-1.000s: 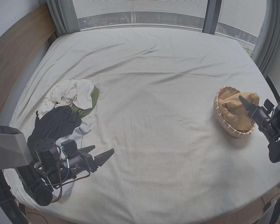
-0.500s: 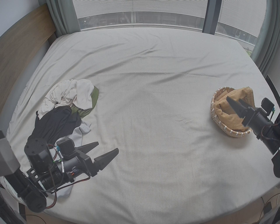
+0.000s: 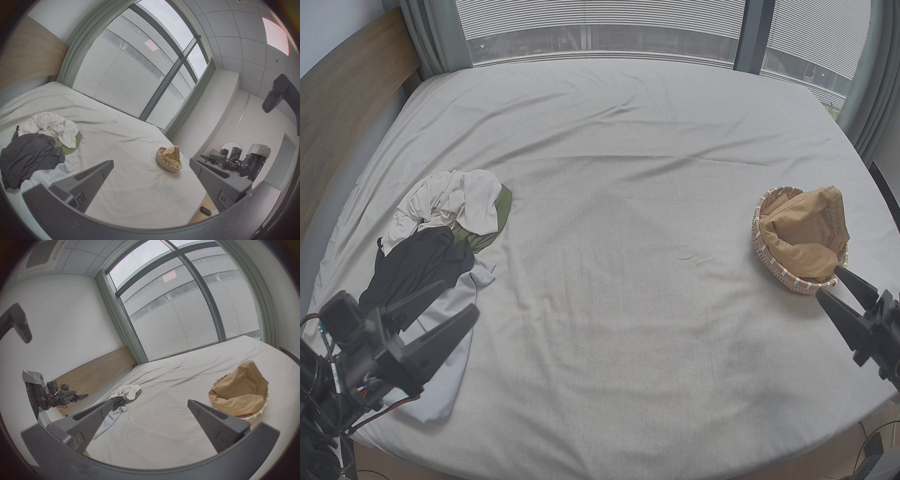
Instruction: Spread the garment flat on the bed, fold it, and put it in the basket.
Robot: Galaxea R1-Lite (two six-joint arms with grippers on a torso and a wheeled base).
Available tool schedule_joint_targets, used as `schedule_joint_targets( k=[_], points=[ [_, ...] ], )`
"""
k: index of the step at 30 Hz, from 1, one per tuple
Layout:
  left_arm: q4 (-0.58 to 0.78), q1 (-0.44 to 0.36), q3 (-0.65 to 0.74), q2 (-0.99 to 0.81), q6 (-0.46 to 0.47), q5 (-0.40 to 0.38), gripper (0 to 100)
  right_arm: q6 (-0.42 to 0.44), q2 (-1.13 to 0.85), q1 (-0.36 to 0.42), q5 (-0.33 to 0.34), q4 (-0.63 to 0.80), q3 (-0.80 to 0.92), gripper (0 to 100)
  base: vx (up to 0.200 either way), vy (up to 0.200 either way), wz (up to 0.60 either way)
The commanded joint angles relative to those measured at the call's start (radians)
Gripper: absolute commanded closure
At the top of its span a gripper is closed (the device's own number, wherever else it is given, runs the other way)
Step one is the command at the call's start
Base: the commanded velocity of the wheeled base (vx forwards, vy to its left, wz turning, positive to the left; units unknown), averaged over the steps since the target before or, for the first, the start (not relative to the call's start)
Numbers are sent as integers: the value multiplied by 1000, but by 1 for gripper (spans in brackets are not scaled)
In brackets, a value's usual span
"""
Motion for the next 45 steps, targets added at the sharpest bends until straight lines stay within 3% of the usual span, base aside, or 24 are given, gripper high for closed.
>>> schedule_joint_targets(
  k=[1,7,8,11,14,15,18,19,22,27,29,31,32,33,36,40,45],
  points=[
    [234,50,47,-406,-10,6,0,-4,-411,-123,3,264,54,0,0,0,0],
    [639,118,24,-757,-10,3,0,-4,-713,-226,51,552,54,0,0,0,0],
    [789,154,17,-883,-10,-1,0,-4,-820,-261,83,653,51,0,0,0,0],
    [1039,220,14,-1099,-12,-4,0,0,-977,-310,149,842,24,0,0,0,0],
    [1111,246,12,-1156,-10,-4,0,3,-1026,-316,161,913,7,0,0,0,0],
    [1188,306,15,-1188,4,9,0,0,-1079,-310,158,1054,-42,0,0,0,0],
    [1194,320,15,-1187,2,16,0,-1,-1079,-309,153,1071,-52,0,0,0,0],
    [1237,414,14,-1190,16,32,0,-4,-1079,-309,121,1078,-68,0,0,0,0],
    [1284,483,37,-1201,74,43,0,-40,-1079,-310,26,1080,-59,0,0,0,0],
    [1331,478,47,-1202,137,126,0,-181,-1079,-309,-305,1063,54,0,0,0,0],
    [1332,478,47,-1202,175,144,0,-192,-1079,-310,-413,1109,54,0,0,0,0],
    [1335,478,47,-1202,198,198,0,-198,-1079,-310,-463,1109,54,0,0,0,0],
    [1334,478,47,-1202,200,204,0,-198,-1079,-310,-463,1108,54,0,0,0,0],
    [1337,478,47,-1202,215,290,0,-211,-1079,-309,-456,1109,54,0,0,0,0],
    [1343,478,47,-1202,266,356,0,-221,-1079,-307,-408,1109,54,0,0,0,0],
    [1349,480,47,-1202,340,356,0,-221,-1079,-307,-321,1109,54,0,0,0,0],
    [1350,483,47,-1199,301,355,0,-230,-1079,-304,-327,1108,54,0,0,0,0]
  ],
)
